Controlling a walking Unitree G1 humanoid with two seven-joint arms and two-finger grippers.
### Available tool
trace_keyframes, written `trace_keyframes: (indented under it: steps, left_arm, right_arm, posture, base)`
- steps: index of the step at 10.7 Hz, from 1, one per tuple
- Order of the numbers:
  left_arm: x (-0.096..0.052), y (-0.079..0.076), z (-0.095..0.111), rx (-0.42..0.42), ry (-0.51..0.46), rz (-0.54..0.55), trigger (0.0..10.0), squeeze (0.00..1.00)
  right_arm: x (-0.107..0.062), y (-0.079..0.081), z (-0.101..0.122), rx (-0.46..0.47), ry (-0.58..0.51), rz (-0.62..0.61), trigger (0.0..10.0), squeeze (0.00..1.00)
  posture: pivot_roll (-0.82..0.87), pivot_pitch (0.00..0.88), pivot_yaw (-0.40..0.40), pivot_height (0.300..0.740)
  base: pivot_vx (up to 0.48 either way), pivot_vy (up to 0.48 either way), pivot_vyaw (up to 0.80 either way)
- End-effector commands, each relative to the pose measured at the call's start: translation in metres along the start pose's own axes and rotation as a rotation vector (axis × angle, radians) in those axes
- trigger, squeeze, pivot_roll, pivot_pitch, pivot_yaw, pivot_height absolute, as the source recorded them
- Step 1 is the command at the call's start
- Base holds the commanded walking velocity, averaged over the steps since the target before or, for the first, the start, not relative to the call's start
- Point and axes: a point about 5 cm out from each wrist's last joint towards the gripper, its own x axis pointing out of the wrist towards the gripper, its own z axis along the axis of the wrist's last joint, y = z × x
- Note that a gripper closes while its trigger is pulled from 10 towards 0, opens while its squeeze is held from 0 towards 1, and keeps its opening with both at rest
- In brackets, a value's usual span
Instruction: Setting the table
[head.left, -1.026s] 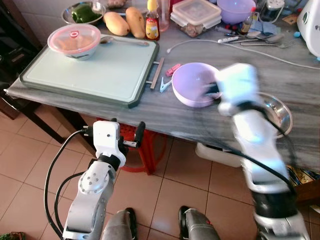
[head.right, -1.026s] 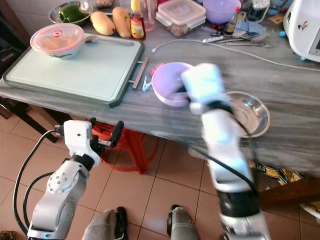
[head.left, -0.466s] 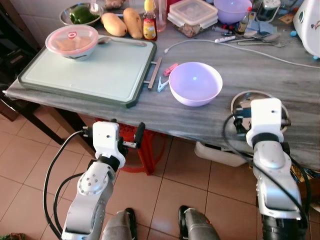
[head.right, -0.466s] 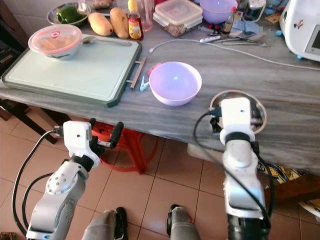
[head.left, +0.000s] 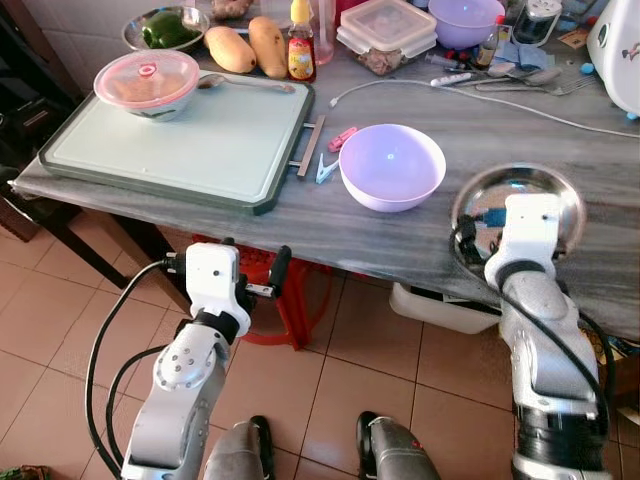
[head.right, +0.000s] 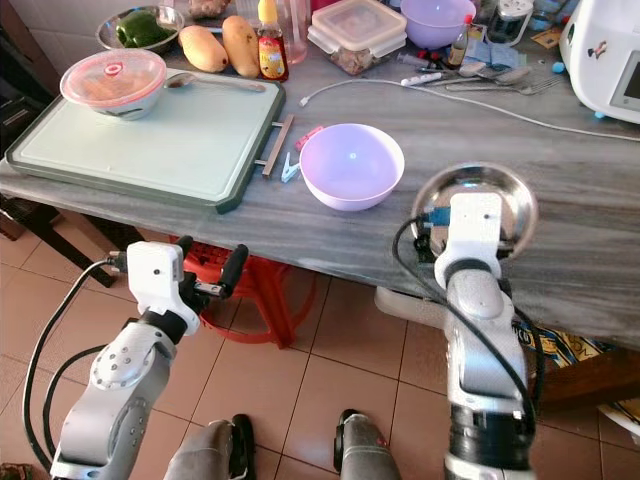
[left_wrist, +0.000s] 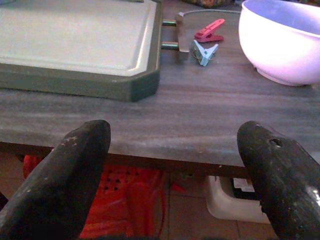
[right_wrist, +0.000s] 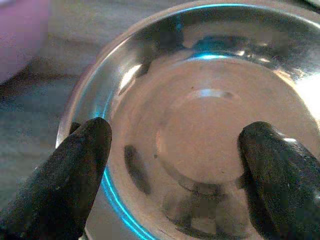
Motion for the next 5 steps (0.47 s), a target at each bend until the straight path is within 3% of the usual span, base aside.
trace_keyframes:
  steps: [1,5]
  left_arm:
    - [-0.002,0.0,0.001,0.007,0.0,0.0,10.0,0.0]
    - [0.0,0.0,0.001,0.017,0.001,-0.002,10.0,0.0]
  right_arm:
    - [0.001,0.002,-0.005,0.036,0.045,0.022,10.0,0.0]
    - [-0.003,0.024,0.002,0.184,0.099,0.116,10.0,0.0]
  posture:
    - [-0.04,0.193,0.045,0.74]
    - [-0.04,0.188,0.045,0.74]
  base:
    - [0.0,0.0,0.0]
    - [0.0,0.0,0.0]
